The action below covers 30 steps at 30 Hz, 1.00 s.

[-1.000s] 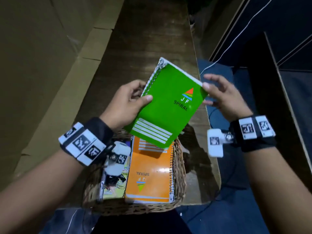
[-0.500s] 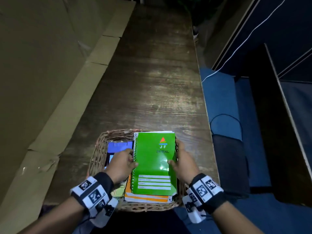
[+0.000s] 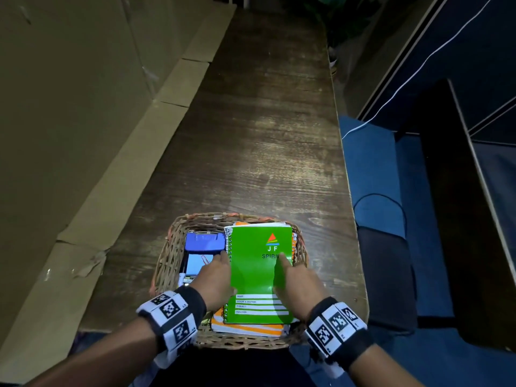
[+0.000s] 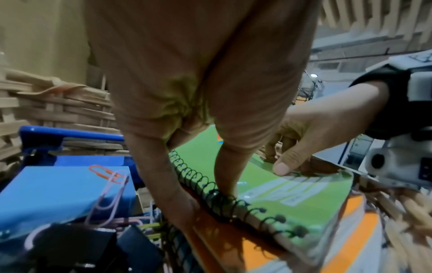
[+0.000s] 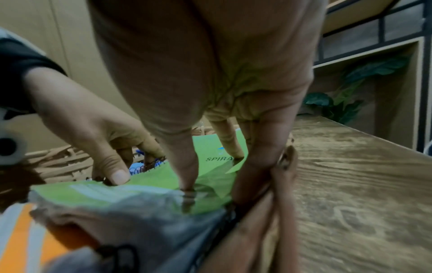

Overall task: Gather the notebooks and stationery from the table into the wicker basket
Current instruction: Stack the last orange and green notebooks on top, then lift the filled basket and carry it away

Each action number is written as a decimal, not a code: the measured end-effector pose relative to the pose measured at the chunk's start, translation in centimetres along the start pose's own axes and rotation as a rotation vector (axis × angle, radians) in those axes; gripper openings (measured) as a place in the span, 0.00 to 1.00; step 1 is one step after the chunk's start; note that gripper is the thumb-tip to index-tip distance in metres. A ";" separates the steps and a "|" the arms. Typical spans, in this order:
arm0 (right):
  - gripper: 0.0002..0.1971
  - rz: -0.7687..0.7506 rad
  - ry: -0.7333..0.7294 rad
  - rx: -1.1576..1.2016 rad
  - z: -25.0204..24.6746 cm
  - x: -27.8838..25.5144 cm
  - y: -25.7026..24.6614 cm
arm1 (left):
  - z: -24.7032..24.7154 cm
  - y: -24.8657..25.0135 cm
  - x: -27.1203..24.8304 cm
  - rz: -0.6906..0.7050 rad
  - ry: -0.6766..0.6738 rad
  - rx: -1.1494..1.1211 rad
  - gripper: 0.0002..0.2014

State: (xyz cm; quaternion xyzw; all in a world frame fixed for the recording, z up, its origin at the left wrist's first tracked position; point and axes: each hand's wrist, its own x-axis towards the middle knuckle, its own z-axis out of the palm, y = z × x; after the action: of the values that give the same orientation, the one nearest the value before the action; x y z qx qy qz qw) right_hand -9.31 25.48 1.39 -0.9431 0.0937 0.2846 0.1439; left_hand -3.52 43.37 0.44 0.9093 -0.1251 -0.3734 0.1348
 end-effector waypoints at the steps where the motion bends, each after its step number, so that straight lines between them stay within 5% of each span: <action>1: 0.36 0.005 -0.010 -0.030 0.1 0.0 -0.1 | 0.2 0.1 0.1 -0.015 -0.016 0.013 0.45; 8: 0.35 0.014 -0.027 -0.174 0.3 0.3 -1.1 | 0.2 0.7 -0.1 -0.030 -0.032 0.106 0.45; 13: 0.28 -0.004 -0.050 -0.148 -2.3 0.2 -0.6 | -1.4 -1.3 -2.5 0.061 0.103 0.019 0.40; 16: 0.23 -0.050 0.097 -0.222 -5.5 0.5 -0.3 | -1.6 -4.1 -5.6 0.139 0.127 -0.259 0.31; 20: 0.25 -0.144 0.260 -0.220 -9.4 3.2 -0.4 | -0.4 -7.2 -10.3 0.129 -0.066 -0.861 0.23; 24: 0.31 -0.259 0.029 -0.284 -10.1 8.3 -0.5 | 4.4 -8.5 -12.6 0.048 -0.447 -1.110 0.22; 27: 0.31 -0.318 -0.121 -0.261 -9.4 11.0 -1.2 | 8.3 -8.1 -12.1 -0.082 -0.443 -1.151 0.40; 30: 0.20 -0.342 -0.214 -0.143 -8.4 12.2 -1.7 | 9.7 -6.6 -11.1 -0.219 -0.363 -1.338 0.46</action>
State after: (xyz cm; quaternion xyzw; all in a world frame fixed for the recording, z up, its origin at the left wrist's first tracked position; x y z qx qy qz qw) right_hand 5.43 23.18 1.59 -0.9175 -0.1038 0.3605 0.1317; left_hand -17.24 51.66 -1.22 0.5616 0.2031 -0.5275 0.6042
